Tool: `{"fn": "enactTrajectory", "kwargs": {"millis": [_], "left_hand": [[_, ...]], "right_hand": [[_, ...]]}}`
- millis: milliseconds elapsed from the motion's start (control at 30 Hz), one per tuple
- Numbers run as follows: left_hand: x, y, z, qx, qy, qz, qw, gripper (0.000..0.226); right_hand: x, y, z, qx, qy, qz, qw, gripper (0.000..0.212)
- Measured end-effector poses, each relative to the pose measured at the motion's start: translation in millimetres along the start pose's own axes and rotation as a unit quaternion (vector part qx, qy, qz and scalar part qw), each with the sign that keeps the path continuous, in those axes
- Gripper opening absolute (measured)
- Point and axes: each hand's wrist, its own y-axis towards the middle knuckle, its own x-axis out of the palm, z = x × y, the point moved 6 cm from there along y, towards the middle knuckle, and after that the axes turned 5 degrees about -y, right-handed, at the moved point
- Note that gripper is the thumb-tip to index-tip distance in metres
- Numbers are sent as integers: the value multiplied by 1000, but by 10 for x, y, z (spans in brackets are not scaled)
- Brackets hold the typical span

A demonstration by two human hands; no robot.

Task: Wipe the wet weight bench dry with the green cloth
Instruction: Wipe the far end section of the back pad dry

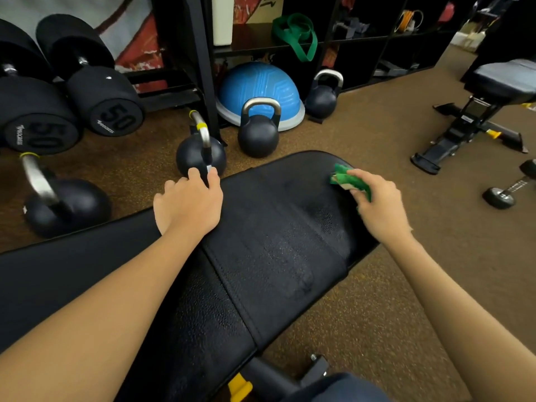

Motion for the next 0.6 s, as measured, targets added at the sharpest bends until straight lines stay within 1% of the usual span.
{"fn": "enactTrajectory", "kwargs": {"millis": [67,133,233,433,500,600], "left_hand": [[-2,-3,-1,0,0,2,1000,57],[-2,-3,-5,-1,1,2,1000,58],[-6,0,-8,-2,5,0,1000,59],[3,12,-11,0,13,4,1000,57],[2,10,-7,-1,14,4,1000,58],[-1,7,-3,-2,13,6,1000,58]], "right_hand": [[79,-238,-358,-59,31,-22,998,40],[125,-486,-635,-91,58,-41,993,38],[75,-694,-725,-88,89,-58,990,38],[-213,-1188,-442,-70,102,-46,991,42],[-203,-1168,-436,-68,101,-52,991,42],[-40,-835,-604,-96,80,-78,989,40]]}}
